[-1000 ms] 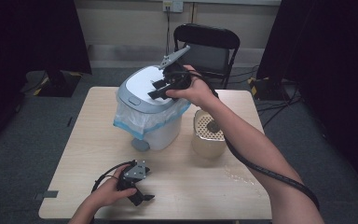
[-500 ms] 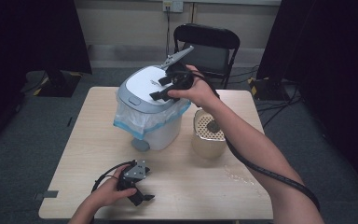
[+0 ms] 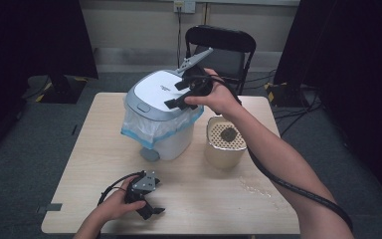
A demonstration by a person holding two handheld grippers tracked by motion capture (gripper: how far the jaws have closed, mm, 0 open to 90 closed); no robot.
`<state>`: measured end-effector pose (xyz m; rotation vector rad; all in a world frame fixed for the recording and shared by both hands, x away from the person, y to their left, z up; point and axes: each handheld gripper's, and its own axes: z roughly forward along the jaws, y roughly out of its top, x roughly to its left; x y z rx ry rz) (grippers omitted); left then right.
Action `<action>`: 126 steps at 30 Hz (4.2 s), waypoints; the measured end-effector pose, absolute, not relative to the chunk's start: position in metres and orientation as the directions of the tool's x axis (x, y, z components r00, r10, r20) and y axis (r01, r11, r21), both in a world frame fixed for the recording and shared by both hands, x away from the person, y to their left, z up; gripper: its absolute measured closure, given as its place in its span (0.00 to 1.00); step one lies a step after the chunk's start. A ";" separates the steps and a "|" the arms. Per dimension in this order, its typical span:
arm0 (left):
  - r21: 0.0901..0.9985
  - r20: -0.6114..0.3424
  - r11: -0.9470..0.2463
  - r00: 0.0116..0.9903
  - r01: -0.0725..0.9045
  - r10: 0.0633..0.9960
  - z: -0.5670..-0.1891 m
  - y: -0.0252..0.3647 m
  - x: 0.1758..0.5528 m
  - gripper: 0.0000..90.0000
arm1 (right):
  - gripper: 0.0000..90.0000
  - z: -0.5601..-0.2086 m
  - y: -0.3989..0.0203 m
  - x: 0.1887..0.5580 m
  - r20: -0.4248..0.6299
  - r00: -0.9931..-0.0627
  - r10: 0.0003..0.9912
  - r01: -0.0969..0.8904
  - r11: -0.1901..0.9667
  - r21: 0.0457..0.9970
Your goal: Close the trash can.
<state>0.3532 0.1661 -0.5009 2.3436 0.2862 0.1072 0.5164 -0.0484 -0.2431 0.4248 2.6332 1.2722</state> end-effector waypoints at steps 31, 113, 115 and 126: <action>0.709 -0.012 -0.683 0.971 0.177 0.239 -0.501 0.166 0.353 0.00 | 0.16 -0.245 -0.083 0.495 -0.011 -0.947 0.321 0.184 0.569 0.801; 0.716 -0.015 -0.674 0.970 0.181 0.244 -0.503 0.166 0.353 0.00 | 0.16 -0.365 -0.175 0.419 0.039 -0.955 0.294 0.226 0.635 0.738; 0.714 -0.012 -0.678 0.971 0.176 0.240 -0.502 0.166 0.353 0.00 | 0.16 -0.371 -0.177 0.417 0.047 -0.955 0.293 0.232 0.639 0.733; 0.714 -0.011 -0.678 0.971 0.176 0.240 -0.502 0.166 0.353 0.00 | 0.16 -0.390 -0.181 0.402 0.052 -0.962 0.270 0.219 0.642 0.735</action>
